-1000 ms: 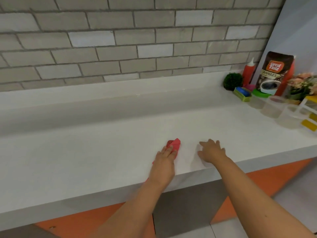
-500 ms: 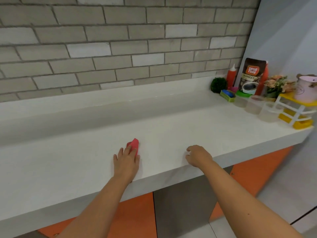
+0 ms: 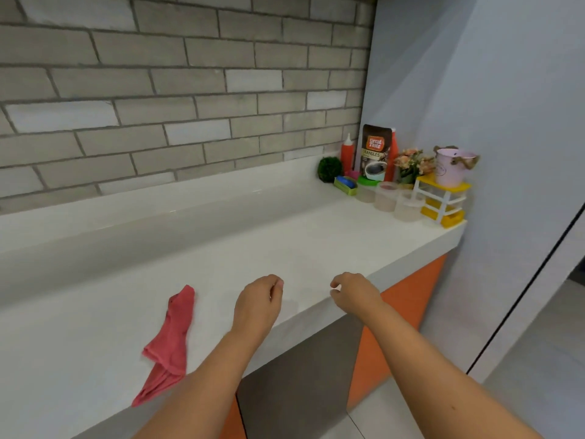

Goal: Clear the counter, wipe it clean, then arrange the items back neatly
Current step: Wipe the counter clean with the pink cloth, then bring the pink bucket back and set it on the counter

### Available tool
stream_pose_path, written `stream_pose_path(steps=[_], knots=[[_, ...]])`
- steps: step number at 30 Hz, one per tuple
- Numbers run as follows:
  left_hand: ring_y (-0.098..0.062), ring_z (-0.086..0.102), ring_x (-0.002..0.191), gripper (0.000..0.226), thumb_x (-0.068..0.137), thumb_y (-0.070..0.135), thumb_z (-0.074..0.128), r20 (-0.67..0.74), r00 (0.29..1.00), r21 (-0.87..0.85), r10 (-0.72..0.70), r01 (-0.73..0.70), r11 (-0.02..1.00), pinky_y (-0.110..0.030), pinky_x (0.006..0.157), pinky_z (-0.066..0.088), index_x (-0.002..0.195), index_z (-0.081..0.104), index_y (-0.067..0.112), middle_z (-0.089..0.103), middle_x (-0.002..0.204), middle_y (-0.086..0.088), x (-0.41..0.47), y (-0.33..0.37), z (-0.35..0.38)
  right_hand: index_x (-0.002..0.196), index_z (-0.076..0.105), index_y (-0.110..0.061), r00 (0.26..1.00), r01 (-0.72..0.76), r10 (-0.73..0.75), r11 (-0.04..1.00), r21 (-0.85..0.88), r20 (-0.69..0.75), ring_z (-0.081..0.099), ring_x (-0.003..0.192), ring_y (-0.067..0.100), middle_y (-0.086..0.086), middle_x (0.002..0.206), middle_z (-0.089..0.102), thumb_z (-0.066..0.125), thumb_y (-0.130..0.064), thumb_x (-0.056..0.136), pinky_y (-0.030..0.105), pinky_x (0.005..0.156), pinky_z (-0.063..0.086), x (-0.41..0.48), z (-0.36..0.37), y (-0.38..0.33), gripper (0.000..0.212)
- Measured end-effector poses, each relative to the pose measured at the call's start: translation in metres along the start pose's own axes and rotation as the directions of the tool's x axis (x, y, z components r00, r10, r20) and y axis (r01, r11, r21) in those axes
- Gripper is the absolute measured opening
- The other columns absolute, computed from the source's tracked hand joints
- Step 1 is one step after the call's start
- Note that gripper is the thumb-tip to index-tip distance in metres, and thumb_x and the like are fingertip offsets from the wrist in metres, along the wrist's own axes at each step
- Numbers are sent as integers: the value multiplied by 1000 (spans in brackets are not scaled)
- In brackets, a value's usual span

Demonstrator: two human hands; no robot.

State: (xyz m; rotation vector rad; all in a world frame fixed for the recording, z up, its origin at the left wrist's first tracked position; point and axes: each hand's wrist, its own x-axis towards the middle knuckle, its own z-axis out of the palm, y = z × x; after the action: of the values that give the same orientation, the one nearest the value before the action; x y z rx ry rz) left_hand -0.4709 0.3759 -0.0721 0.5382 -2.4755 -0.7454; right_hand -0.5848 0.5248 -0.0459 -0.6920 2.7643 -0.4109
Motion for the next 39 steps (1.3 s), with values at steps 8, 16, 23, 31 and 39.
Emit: stream_pose_path(steps=[8,16,23,31,39], knots=[[-13,59,69,28,97,26,39,165,979,-83,122,-109,991,-30,67,50,93,64,13,64,76,0,29,65,58,130,50,-17,989,-97,100,995,31,-112,62,101,24,6,128,56,41,-23,96,24,62,41,7,-32,71,37],[-10,58,71,25,97,27,41,211,954,-199,211,-169,965,-24,66,46,104,63,18,60,77,6,80,137,127,126,54,-17,962,-184,191,981,54,-192,59,107,23,5,128,57,47,-26,93,32,83,51,44,-79,150,36],[-14,63,75,22,96,25,44,215,951,-277,223,-160,947,-31,70,50,102,64,17,63,76,3,138,207,190,124,57,-19,939,-211,231,972,102,-256,57,110,22,4,126,57,48,-28,93,31,85,49,95,-132,221,34],[-20,62,72,19,94,23,46,175,973,-371,148,-74,926,-38,71,53,97,65,17,61,70,0,206,254,234,113,66,-11,859,-106,295,902,419,-418,60,87,25,6,84,64,50,-27,94,26,67,40,153,-201,275,30],[-22,59,78,20,96,20,43,189,976,-521,111,4,853,-35,76,49,102,61,11,60,79,-1,304,284,246,141,35,-7,817,23,449,600,799,-361,47,125,30,15,140,45,58,-44,87,45,103,43,220,-246,290,69]])
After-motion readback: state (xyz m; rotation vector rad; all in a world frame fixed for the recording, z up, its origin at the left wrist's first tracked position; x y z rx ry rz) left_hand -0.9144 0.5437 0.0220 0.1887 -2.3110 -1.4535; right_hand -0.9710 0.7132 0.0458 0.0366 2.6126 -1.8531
